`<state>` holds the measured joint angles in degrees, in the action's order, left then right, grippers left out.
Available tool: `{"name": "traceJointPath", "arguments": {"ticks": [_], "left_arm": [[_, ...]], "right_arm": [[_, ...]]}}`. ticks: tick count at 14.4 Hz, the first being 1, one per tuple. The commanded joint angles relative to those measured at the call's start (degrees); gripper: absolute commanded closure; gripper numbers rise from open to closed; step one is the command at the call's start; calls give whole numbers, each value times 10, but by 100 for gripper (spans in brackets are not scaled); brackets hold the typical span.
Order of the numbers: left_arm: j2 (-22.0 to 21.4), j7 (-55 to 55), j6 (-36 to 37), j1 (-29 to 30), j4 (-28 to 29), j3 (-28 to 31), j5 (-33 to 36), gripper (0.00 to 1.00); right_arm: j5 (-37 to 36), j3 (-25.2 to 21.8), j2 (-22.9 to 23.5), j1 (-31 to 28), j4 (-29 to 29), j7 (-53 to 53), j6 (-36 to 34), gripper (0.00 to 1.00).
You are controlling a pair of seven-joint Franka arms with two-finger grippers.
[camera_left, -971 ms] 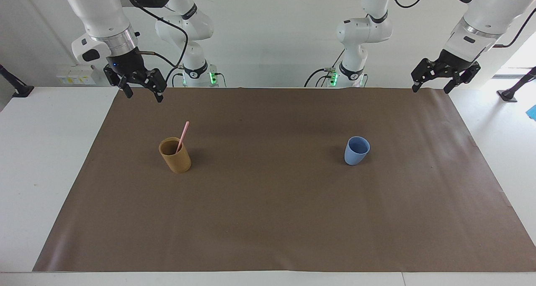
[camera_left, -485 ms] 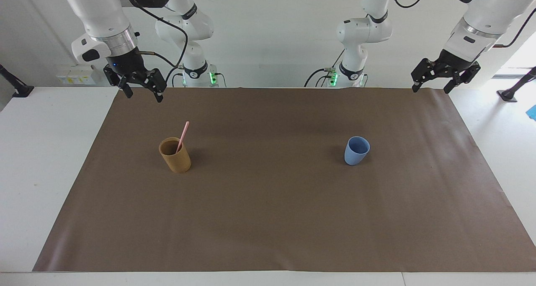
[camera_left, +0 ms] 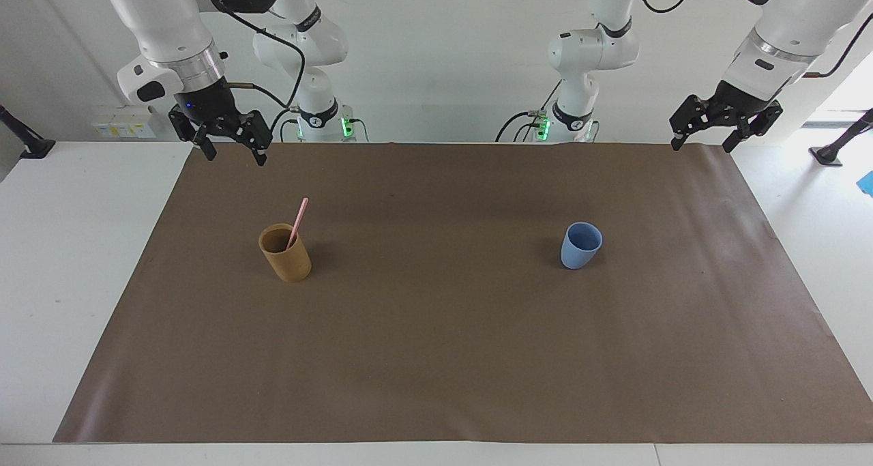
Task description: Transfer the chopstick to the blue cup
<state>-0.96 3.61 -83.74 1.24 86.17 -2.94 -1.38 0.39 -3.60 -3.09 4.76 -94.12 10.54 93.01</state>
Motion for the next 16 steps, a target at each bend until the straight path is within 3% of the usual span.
{"name": "traceJointPath", "arguments": {"ticks": [1, 16], "left_arm": [[3, 3, 3, 10, -7, -5, -7, 0], [3, 3, 3, 10, -8, -5, -7, 0]], "right_arm": [[2, 0, -17, -6, -21, -20, 2, 0], [10, 1, -14, -5, -19, -15, 33, 0]]}}
